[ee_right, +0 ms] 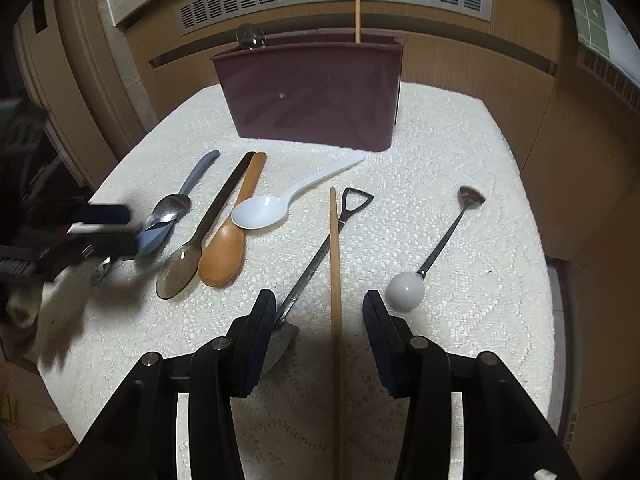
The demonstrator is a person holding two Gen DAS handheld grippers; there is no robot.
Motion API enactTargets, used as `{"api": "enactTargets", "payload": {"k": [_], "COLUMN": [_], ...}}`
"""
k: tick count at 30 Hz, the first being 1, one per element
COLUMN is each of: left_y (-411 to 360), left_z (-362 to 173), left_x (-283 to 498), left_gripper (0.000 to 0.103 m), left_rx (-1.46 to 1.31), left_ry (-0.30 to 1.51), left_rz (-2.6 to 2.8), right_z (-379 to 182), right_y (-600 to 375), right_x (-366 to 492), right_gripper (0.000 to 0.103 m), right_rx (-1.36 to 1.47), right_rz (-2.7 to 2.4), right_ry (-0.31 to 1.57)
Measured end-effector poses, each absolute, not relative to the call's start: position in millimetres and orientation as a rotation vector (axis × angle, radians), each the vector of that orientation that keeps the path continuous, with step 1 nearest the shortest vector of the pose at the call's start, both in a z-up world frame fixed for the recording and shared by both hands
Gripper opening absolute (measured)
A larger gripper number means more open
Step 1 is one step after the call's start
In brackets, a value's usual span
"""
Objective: Organize utensils
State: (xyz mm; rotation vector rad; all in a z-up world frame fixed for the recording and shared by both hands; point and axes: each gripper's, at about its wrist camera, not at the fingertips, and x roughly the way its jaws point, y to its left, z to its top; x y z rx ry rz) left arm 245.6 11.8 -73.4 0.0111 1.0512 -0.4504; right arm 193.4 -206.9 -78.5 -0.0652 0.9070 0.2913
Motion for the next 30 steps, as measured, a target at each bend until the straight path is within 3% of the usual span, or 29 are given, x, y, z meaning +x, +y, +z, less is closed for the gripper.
{"api": "enactTargets", "payload": {"k": [5,8,10,15,21,30], "left_y": [-12.5,-14.3,-6.3,12.9,20.0,14.4], "left_z": [-91.1,-88.7,-86.8,-79.1,-59.1,-24.2], "left_x": [261.1,261.5,258.6,239.6,219.3,200.2], "left_gripper": [0.053,0.029,0.029,0.029,0.029,0.029], "left_rx": [0.194,0.209,0.172,0.07,0.025,0.026], "left_ry": [1.062,1.041,1.03,0.982,0.916,0.809], "left_rz": [-0.379,-0.362,-0.351,-0.343,-0.334,-0.351], "right_z": [-72.0,-68.7,-66.8,-79.0,-88.9,-37.8], "right_y": [-212.3,-213.9,-212.7,-196.7,-184.5,-195.5], "right_x": [188.2,194.3,201.4,234.0,243.1,215.1], "right_gripper": [0.043,0.042,0.041,0.02,0.006,0.006], "right_rx": [-0.082,-0.077,-0.079,-0.102,-0.132,-0.067], "right_rz": [0.286,0.298,0.307,0.326,0.295,0.334], "right_ry": [0.882,0.884,0.885,0.959,0.993,0.873]}}
